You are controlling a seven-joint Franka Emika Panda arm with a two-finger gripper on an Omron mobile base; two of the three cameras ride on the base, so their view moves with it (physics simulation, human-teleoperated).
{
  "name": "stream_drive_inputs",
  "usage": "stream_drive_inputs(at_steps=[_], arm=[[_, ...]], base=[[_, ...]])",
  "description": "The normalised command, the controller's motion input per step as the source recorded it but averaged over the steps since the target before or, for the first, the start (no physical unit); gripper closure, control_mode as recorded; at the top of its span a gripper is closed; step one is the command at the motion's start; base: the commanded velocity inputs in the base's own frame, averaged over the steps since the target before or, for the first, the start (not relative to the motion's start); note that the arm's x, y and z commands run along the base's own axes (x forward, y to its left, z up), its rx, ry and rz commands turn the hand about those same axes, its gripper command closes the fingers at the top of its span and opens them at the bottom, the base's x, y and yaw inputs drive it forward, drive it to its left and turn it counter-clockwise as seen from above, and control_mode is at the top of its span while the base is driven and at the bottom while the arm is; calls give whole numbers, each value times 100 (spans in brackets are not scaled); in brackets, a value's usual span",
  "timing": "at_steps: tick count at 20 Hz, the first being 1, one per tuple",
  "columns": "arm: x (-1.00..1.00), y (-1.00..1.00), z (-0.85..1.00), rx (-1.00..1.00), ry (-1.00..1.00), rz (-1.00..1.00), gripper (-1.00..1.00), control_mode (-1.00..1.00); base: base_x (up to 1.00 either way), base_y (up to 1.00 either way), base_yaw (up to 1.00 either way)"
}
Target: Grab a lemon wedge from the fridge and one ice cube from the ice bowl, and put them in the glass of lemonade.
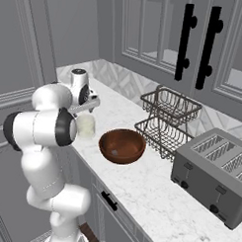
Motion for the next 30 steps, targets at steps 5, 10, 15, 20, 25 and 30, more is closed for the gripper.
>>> stream_drive_inputs(at_steps=[5,10,15,20,25,30], arm=[[-100,-44,3,6,2,-17,-100,-100],[-93,-50,10,5,12,-28,-100,-100],[-99,-58,36,7,6,-39,-100,-100],[-100,-32,77,4,0,-29,-100,-100],[-100,-5,51,0,0,-9,-100,-100],[-99,2,5,0,0,0,-100,-100]], base=[[0,0,0],[0,0,0],[0,0,0],[0,0,0],[0,0,0],[0,0,0]])
